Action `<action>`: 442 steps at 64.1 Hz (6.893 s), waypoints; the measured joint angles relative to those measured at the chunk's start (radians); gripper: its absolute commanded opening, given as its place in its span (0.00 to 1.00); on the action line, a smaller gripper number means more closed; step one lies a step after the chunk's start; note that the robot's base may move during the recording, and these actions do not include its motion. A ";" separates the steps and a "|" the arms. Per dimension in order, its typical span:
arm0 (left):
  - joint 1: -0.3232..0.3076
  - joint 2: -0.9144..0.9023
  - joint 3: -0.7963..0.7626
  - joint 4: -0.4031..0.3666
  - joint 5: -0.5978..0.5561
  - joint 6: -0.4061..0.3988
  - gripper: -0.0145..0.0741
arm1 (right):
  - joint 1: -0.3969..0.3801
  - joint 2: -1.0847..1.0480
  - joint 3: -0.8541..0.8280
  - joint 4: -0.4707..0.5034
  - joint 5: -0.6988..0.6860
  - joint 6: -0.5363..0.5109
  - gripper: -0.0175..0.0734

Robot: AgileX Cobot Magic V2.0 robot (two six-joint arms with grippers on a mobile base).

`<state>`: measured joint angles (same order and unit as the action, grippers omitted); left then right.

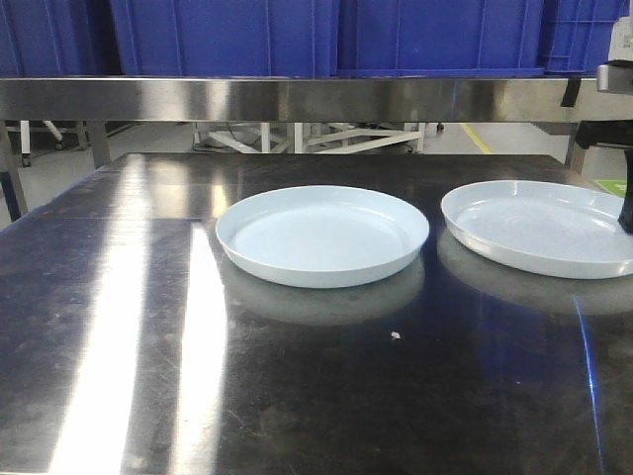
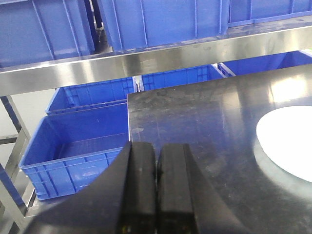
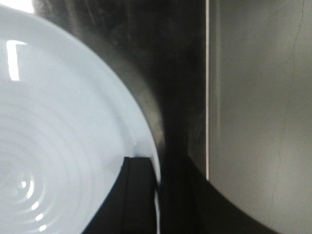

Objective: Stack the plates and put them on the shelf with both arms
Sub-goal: 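Grasp the plate rim with the right gripper and lift it, then lower the held plate onto the centered plate and release, then grasp the rim of the stacked plates with the right gripper and lift, then hold the plate stack in the right gripper while driving to the shelf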

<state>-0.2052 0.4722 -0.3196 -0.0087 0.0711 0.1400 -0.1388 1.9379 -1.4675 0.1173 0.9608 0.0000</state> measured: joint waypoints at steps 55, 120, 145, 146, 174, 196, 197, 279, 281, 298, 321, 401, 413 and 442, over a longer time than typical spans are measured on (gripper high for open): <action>0.000 0.000 0.000 0.000 0.000 0.000 0.26 | 0.039 -0.151 -0.013 0.263 0.036 -0.036 0.25; 0.000 0.000 0.000 0.000 0.000 0.000 0.26 | 0.348 0.012 -0.013 0.320 -0.136 -0.024 0.55; 0.000 0.000 0.000 0.000 0.000 0.000 0.26 | 0.349 0.016 -0.013 0.322 -0.142 -0.024 0.65; 0.000 0.000 0.000 0.000 0.000 0.000 0.26 | 0.349 0.017 -0.013 0.322 -0.143 -0.024 0.65; 0.000 0.000 0.000 0.000 0.000 0.000 0.26 | 0.382 0.041 -0.013 0.314 -0.154 -0.021 0.60; 0.000 0.000 0.000 0.000 0.000 0.000 0.26 | 0.382 0.048 -0.013 0.314 -0.157 -0.021 0.25; 0.000 0.000 0.000 0.000 0.000 0.000 0.26 | 0.382 0.048 -0.013 0.314 -0.157 -0.021 0.25; 0.000 0.000 0.000 0.000 0.000 0.000 0.26 | 0.258 -0.903 0.875 0.208 -0.961 -0.047 0.25; 0.000 0.000 0.000 0.000 0.000 0.000 0.26 | 0.258 -0.946 0.908 0.208 -0.961 -0.047 0.25; 0.000 0.000 0.000 0.000 0.000 0.000 0.26 | 0.258 -1.241 1.088 0.208 -0.955 -0.051 0.25; 0.000 0.000 0.000 0.000 0.000 0.000 0.26 | 0.258 -1.568 1.179 0.208 -0.887 -0.051 0.25; 0.000 0.000 0.000 0.000 0.000 0.000 0.26 | 0.258 -1.615 1.181 0.208 -0.818 -0.051 0.25; 0.000 0.000 0.000 0.000 0.000 0.000 0.26 | 0.258 -1.615 1.181 0.208 -0.818 -0.051 0.25; 0.000 0.000 0.000 0.000 0.000 0.000 0.26 | 0.258 -1.615 1.181 0.208 -0.818 -0.051 0.25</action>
<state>-0.2052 0.4722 -0.3196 -0.0087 0.0711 0.1400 0.1190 0.3230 -0.2863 0.3256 0.1430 -0.0510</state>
